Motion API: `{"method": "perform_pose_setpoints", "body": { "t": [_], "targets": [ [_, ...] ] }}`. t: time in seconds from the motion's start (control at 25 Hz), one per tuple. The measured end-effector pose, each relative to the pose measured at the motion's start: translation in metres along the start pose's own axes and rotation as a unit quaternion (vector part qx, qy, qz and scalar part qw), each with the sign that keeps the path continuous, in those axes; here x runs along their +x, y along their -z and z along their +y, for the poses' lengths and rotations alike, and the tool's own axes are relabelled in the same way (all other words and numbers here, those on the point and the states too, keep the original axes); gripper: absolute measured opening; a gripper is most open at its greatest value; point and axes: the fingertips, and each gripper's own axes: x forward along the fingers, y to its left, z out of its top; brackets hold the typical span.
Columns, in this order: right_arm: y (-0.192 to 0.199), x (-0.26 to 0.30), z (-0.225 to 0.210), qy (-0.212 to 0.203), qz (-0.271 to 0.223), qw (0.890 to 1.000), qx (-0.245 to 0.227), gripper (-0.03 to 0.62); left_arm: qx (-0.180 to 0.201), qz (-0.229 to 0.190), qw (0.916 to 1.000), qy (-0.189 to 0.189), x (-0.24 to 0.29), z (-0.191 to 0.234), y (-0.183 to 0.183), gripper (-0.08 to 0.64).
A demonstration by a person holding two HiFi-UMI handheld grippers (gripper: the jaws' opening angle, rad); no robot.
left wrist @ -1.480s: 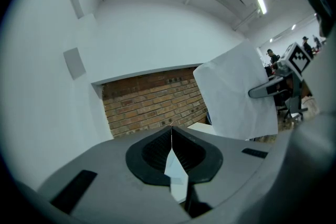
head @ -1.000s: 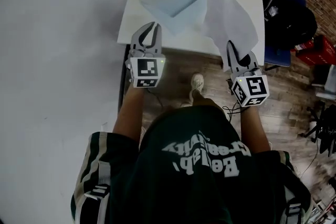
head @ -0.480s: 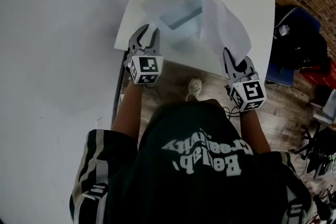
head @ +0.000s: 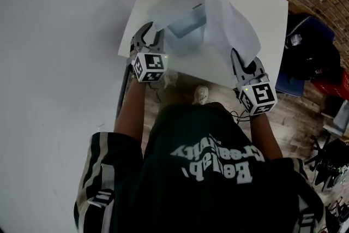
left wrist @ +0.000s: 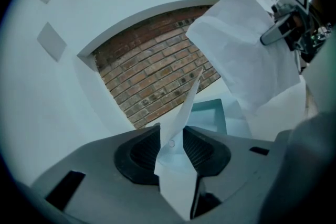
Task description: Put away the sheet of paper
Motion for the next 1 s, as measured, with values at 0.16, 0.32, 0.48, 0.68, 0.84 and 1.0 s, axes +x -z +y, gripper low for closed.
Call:
{"method": "perform_pose_setpoints", "body": {
  "t": [0.16,0.32,0.48,0.68,0.84,1.0],
  "targets": [
    [-0.005,0.012,-0.007,0.01,0.0,1.0,-0.006,-0.006,-0.004,-0.015,0.9999,-0.003,0.014,0.014,-0.008,0.117],
    [-0.011,0.025,-0.015,0.025,0.004,1.0,-0.011,-0.006,-0.026,-0.032,0.9992,-0.005,0.029,0.038,-0.02,0.064],
    [-0.016,0.045,-0.021,0.04,0.013,0.999,-0.011,-0.006,-0.053,-0.042,0.9977,-0.007,0.051,0.073,-0.028,0.037],
    [-0.023,0.076,-0.027,0.062,0.021,0.998,-0.011,-0.006,-0.064,-0.048,0.9968,-0.011,0.089,0.116,-0.024,0.034],
    [-0.032,0.103,-0.03,0.084,0.023,0.996,-0.014,-0.006,-0.075,-0.048,0.996,0.001,0.122,0.147,-0.014,0.034],
    [-0.041,0.126,-0.03,0.105,0.03,0.994,-0.02,-0.006,-0.079,-0.051,0.9952,0.027,0.149,0.163,-0.009,0.037]
  ]
}}
